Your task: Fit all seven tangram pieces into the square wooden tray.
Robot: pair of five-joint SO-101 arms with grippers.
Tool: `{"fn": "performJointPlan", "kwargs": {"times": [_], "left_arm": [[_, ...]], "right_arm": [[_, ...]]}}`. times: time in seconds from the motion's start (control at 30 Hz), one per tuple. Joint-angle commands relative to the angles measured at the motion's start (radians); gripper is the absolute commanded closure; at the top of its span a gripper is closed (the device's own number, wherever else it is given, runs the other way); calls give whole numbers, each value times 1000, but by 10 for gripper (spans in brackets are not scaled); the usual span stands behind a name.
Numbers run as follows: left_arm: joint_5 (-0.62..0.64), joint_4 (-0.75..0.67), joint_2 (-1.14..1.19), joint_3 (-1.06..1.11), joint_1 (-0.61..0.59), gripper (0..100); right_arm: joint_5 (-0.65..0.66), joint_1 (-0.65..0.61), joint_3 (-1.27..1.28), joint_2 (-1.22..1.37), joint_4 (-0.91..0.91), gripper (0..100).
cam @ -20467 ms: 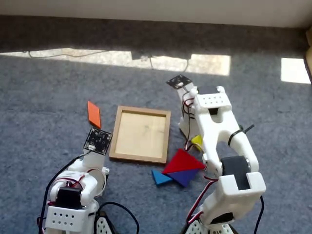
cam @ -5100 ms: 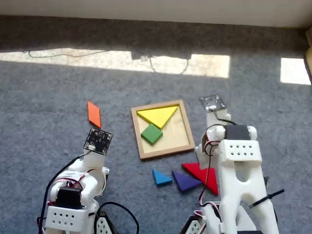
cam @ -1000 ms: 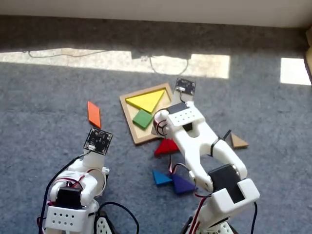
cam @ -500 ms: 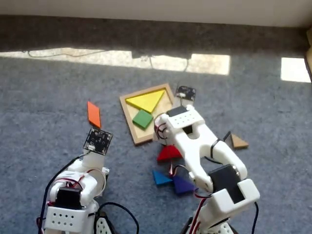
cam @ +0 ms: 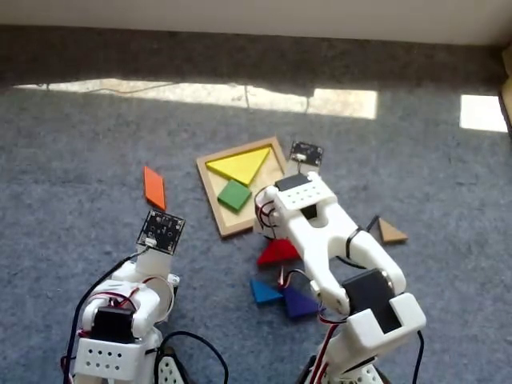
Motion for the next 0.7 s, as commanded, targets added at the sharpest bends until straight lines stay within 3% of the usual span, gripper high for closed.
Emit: {"fn": "performJointPlan", "kwargs": {"times": [0.0,0.23,0.5,0.67], "left_arm": [[9,-2,-21,21,13,994],[9,-2,-21,21,13,994],[9,-2,-21,21,13,994],[9,-2,-21,21,13,994]], "right_arm": [[94,16,1,-13,7,889],[127,71,-124,-15,128,899],[338,88,-268,-15,332,903],[443,128,-269,-15,366,907]]}}
